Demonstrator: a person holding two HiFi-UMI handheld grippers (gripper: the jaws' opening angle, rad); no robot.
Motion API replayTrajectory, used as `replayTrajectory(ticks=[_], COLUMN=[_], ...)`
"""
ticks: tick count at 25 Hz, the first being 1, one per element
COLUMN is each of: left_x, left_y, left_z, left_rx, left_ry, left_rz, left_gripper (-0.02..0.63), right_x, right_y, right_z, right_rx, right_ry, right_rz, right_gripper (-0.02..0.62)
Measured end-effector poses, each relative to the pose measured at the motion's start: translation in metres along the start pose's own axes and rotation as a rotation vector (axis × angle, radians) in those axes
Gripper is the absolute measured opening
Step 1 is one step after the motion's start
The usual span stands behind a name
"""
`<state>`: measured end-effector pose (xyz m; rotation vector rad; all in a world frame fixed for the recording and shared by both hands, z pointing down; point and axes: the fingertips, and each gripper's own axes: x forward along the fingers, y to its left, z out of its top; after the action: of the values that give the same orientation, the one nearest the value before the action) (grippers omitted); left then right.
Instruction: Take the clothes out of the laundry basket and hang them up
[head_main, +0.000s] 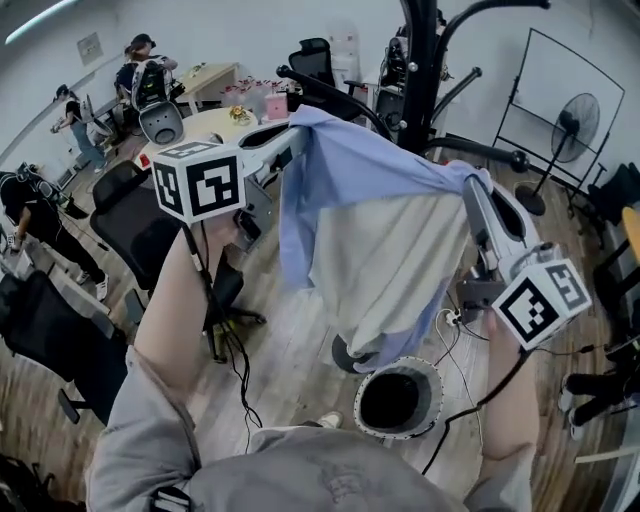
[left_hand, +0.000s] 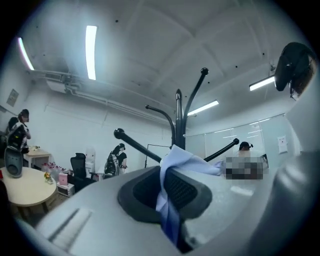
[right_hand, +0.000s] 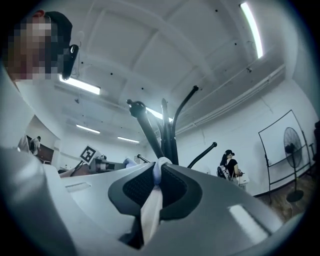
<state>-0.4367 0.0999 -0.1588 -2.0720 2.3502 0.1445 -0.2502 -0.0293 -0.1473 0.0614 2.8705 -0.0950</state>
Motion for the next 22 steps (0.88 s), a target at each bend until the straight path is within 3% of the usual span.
replayTrajectory(ticks=[5,12,18,22], left_x=[0.029,0.076,0.083,0.079], left_y=[0.032,0.060,0.028,-0.004], left_z=[-0.031,-0.101,-0.173,-0.206], left_rx=[-0.095,-0.221,-0.319,-0.411], left_ry=[0.012,0.094,0.165,0.173], left_rz=[0.021,0.031,-0.070,-0.173], left_gripper=[0.017,0.017,0.017,0.021], right_x=[0.022,0.036,0.030,0.028], right_y=[-0.030,-0.053,-0.039,-0.015], right_z=[-0.027,-0.093,-0.153,-0.171], right_rx=[0.026,0.004,-0.009,0.071], right_ry=[0.004,0.150,0.296,0.281], right_rz=[-0.109,-0.196,-0.153,-0.086], right_gripper=[0.044,0.044,0.055,0.060])
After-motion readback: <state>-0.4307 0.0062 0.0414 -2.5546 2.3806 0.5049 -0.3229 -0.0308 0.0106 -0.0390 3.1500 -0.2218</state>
